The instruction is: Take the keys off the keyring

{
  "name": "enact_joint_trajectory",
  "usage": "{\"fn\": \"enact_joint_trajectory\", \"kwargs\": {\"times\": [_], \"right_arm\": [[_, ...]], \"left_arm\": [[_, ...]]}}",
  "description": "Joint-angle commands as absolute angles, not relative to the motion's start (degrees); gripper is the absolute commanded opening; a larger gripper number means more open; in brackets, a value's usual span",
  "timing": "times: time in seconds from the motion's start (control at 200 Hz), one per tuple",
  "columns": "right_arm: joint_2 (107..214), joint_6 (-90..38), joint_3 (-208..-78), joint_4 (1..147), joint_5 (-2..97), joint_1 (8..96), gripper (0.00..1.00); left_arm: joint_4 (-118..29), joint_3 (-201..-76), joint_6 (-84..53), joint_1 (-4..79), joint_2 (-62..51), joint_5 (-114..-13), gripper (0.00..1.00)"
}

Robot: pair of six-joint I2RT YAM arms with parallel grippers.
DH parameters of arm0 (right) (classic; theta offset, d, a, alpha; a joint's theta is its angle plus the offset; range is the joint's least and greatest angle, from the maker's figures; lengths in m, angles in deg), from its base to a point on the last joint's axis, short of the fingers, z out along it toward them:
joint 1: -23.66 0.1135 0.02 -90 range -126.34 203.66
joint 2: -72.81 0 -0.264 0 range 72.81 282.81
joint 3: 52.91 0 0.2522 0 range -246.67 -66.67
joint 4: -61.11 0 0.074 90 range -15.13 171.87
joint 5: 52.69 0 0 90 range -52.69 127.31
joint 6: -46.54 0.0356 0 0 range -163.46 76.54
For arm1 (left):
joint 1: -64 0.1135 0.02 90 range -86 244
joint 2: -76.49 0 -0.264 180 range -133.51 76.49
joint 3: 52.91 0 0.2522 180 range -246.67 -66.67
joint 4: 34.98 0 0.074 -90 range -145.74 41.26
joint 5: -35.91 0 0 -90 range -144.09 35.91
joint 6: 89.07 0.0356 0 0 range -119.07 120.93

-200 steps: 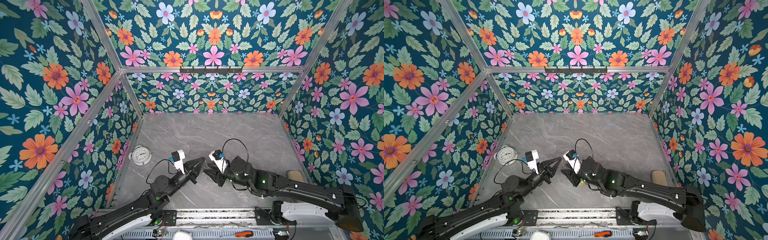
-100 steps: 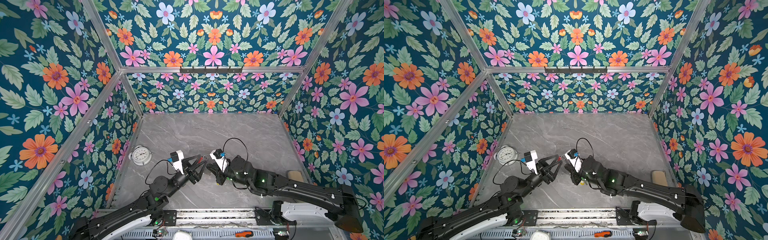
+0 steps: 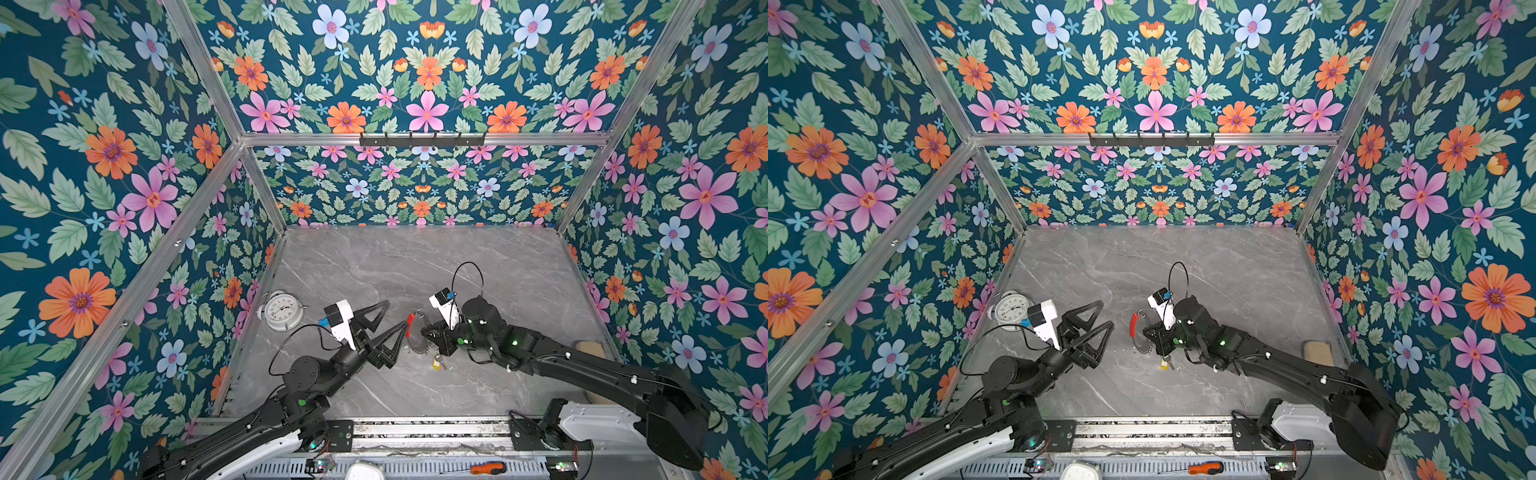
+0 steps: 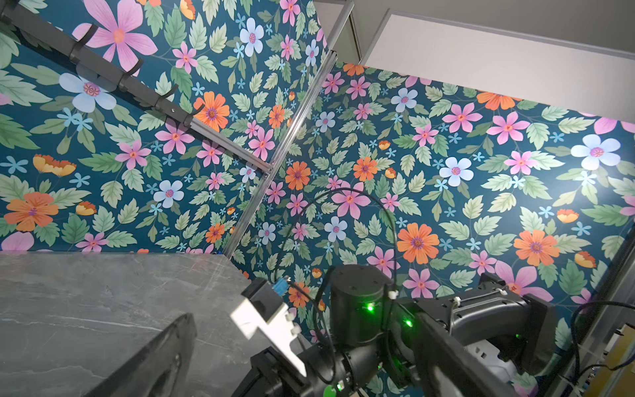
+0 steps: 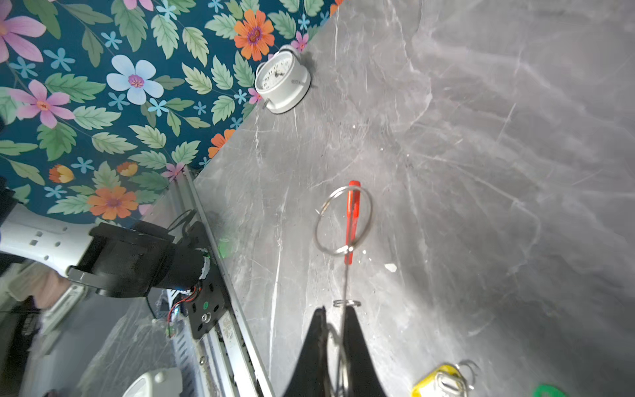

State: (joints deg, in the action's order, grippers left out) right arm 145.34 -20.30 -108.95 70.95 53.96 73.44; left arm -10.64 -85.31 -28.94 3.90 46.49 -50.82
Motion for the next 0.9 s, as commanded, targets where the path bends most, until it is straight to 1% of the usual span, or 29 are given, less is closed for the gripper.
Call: {"fn": "enact_joint_trajectory", "kwargs": {"times": [0.0, 0.195, 0.39, 0.48, 0.645, 0.69, 0.735, 0.85, 0.895], "right_arm": [[149.3, -18.3, -110.0, 67.7, 62.0, 73.0, 0.00], [158.6, -17.2, -112.7, 65.7, 68.5, 71.0, 0.00], [167.1, -16.9, -116.9, 67.4, 68.0, 69.8, 0.00], [171.3, -17.0, -118.7, 69.2, 66.0, 69.8, 0.00], [175.0, -17.6, -121.7, 73.8, 60.5, 69.8, 0.10], [175.5, -17.7, -122.2, 74.8, 59.2, 69.8, 0.15], [175.6, -17.8, -122.6, 75.4, 58.1, 69.8, 0.21], [174.9, -17.8, -122.3, 75.9, 55.2, 69.8, 0.46], [174.4, -17.8, -122.2, 76.0, 54.3, 69.8, 0.52]], "left_arm": [[-9.7, -85.3, -29.0, 3.8, 45.8, -51.8, 1.00], [-9.0, -85.0, -29.4, 3.9, 45.9, -52.7, 1.00], [-8.8, -84.5, -30.0, 3.8, 45.9, -53.4, 1.00], [-8.4, -83.9, -30.5, 3.9, 46.1, -53.5, 1.00], [-8.7, -83.5, -30.9, 3.9, 46.3, -53.6, 1.00], [-8.7, -83.5, -30.9, 3.8, 46.4, -53.6, 1.00], [-8.7, -83.4, -30.9, 3.9, 46.4, -53.6, 1.00], [-8.9, -83.4, -31.0, 3.9, 46.3, -53.5, 1.00], [-9.0, -83.3, -31.0, 3.8, 46.4, -53.6, 1.00]]}}
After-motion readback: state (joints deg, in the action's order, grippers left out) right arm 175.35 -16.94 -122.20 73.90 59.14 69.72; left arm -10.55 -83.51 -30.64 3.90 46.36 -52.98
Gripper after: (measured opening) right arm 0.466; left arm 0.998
